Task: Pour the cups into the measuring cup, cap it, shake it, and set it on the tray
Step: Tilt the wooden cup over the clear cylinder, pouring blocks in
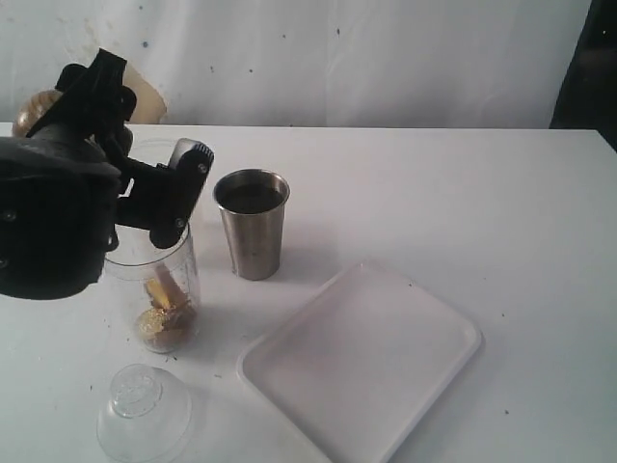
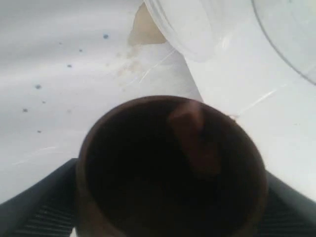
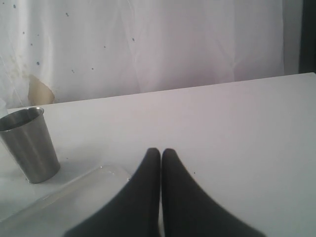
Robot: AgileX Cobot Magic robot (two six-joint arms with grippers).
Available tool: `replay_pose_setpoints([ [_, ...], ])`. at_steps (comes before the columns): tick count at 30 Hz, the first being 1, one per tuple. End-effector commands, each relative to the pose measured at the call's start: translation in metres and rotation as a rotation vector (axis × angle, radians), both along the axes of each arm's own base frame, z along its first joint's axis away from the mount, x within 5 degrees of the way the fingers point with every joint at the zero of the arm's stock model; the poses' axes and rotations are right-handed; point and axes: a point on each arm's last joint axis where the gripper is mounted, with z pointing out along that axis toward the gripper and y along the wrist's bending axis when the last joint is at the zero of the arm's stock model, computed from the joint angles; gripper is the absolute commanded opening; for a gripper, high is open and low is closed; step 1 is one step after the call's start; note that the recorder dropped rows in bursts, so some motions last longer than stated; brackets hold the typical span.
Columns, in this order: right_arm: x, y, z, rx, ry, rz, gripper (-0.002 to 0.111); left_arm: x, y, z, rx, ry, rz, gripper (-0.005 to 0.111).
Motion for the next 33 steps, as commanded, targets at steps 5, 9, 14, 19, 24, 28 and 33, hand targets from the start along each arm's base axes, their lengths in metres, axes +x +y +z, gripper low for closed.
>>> replay_pose_setpoints([
  [5,0.000,0.000,-0.001,-0.008,-0.006,0.000,0.000,-0.009,-0.012,0.010,0.120,-0.065,-0.061,0.000],
  [9,0.000,0.000,-0.001,-0.008,-0.006,0.000,0.000,-0.009,-0.010,0.011,0.139,-0.072,-0.045,0.000],
  [14,0.000,0.000,-0.001,-0.008,-0.006,0.000,0.000,-0.009,-0.012,0.009,0.048,-0.079,-0.036,0.000],
  [19,0.000,0.000,-0.001,-0.008,-0.006,0.000,0.000,-0.009,-0.012,0.009,-0.268,-0.161,0.059,0.000],
  [24,0.000,0.000,-0.001,-0.008,-0.006,0.000,0.000,-0.008,-0.002,0.019,-0.702,-0.215,0.168,0.000],
  [28,0.000,0.000,-0.001,-0.008,-0.006,0.000,0.000,0.000,0.024,0.028,-1.012,-0.158,0.283,0.000],
  [33,0.000,0.000,-0.001,-0.008,-0.006,0.000,0.000,0.002,0.062,0.047,-1.345,-0.179,0.358,0.000],
])
